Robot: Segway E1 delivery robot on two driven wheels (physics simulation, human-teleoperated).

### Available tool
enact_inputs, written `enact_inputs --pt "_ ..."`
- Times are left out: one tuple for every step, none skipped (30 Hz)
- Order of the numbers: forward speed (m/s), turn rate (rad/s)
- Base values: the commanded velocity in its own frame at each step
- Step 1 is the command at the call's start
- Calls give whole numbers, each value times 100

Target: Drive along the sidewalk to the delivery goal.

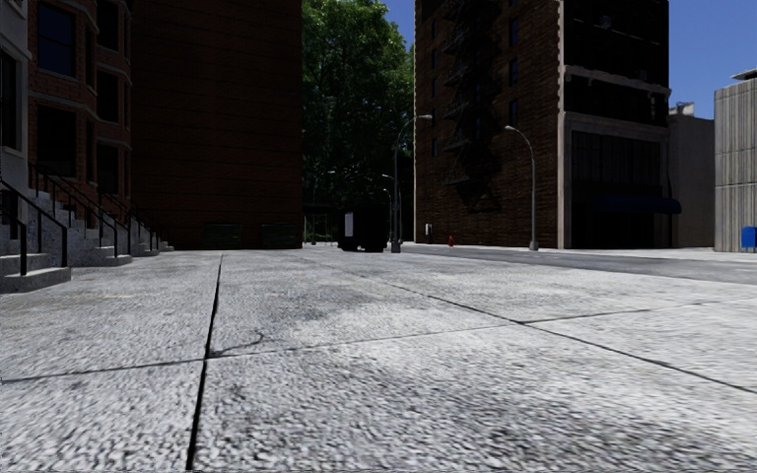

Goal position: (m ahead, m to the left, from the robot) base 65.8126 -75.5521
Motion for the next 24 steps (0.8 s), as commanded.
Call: enact_inputs --pt "200 0" --pt "200 0" --pt "200 0" --pt "200 0" --pt "200 0" --pt "200 0" --pt "200 0" --pt "200 0" --pt "200 0" --pt "200 0" --pt "200 0" --pt "200 0" --pt "200 0" --pt "200 0" --pt "200 0" --pt "200 0" --pt "200 0" --pt "200 0" --pt "200 0" --pt "200 0" --pt "200 0" --pt "200 0" --pt "200 0" --pt "200 0"
